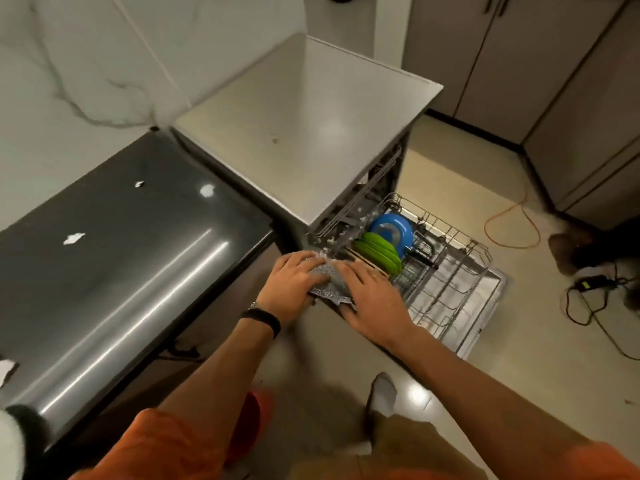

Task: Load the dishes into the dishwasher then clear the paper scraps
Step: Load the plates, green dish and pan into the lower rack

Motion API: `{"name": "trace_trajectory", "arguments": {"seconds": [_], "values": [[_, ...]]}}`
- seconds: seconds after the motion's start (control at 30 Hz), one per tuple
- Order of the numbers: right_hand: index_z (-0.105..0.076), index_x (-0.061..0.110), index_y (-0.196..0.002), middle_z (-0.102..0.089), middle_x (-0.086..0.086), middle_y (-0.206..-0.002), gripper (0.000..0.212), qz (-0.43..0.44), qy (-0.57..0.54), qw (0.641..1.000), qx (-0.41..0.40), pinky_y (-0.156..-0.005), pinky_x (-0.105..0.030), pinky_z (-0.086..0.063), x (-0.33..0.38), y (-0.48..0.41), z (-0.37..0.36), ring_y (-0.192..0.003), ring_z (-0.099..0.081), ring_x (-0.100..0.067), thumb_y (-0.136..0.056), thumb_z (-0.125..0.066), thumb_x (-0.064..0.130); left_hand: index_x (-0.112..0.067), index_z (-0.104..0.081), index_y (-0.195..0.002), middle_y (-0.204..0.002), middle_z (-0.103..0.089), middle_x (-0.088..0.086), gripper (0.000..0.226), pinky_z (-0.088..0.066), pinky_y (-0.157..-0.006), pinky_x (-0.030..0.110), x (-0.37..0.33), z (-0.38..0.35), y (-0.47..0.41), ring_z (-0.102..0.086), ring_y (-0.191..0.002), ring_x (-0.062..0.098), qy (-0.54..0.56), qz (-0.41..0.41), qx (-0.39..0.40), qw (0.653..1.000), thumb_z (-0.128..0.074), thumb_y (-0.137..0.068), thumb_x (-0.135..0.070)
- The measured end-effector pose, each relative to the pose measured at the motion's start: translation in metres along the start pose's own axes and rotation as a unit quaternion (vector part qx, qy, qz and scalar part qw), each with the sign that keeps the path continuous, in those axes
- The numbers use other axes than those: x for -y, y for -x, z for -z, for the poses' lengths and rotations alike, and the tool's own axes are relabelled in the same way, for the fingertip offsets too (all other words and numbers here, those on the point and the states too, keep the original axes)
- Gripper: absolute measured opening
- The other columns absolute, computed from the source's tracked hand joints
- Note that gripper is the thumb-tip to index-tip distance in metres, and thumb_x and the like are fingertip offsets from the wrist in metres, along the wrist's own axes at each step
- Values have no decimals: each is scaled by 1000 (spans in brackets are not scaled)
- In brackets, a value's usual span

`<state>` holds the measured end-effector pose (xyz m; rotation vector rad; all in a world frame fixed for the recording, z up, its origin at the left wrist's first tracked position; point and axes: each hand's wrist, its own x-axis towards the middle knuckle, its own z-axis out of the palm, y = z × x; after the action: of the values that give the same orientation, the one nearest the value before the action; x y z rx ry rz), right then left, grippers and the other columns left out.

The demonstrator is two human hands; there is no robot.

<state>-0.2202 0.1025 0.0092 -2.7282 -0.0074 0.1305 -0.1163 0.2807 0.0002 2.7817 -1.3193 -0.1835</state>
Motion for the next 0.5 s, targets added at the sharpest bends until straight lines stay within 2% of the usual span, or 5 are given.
{"name": "trace_trajectory", "arguments": {"seconds": [0.07, 0.17, 0.27, 0.4, 0.5], "values": [[-41, 25, -148, -55, 1, -143, 53, -16, 10, 999, 44, -99, -40, -49, -22, -1, -8, -120, -61, -22, -98, -54, 36, -30, -72, -118, -135, -62, -2, 31, -38, -108, 49, -5, -17, -20, -48, -132, 25, 20, -12, -2, 1000, -70, -87, -23], [-44, 26, -144, -62, 3, -134, 43, -45, 16, 997, 58, -88, -35, -53, -58, -8, -41, -107, -68, -20, -102, -51, 34, -23, -73, -111, -122, -68, -3, 32, -43, -103, 45, -13, -62, -48, -56, -123, 24, 28, -37, -22, 999, -73, -80, -14], [-43, 26, -143, -62, 1, -134, 44, -101, -10, 991, 90, -81, -36, -55, -91, -20, -93, -105, -69, -25, -101, -52, 31, -20, -74, -106, -113, -70, -2, 29, -38, -100, 41, -16, -117, -69, -62, -112, 23, 22, -70, -42, 996, -72, -78, -11], [-47, 23, -141, -63, -3, -134, 46, -136, -39, 985, 96, -82, -40, -55, -128, -58, -166, -107, -67, -31, -96, -57, 22, -19, -75, -93, -93, -72, 0, 33, -36, -95, 40, 1, -203, -106, -69, -90, 25, 8, -113, -60, 992, -44, -80, -17], [-47, 20, -140, -64, -8, -131, 45, -161, -60, 981, 89, -81, -44, -54, -153, -89, -226, -107, -67, -37, -96, -56, 21, -15, -75, -90, -86, -73, 5, 30, -40, -84, 40, 20, -278, -137, -71, -81, 27, 20, -121, -32, 992, -48, -78, -19]]}}
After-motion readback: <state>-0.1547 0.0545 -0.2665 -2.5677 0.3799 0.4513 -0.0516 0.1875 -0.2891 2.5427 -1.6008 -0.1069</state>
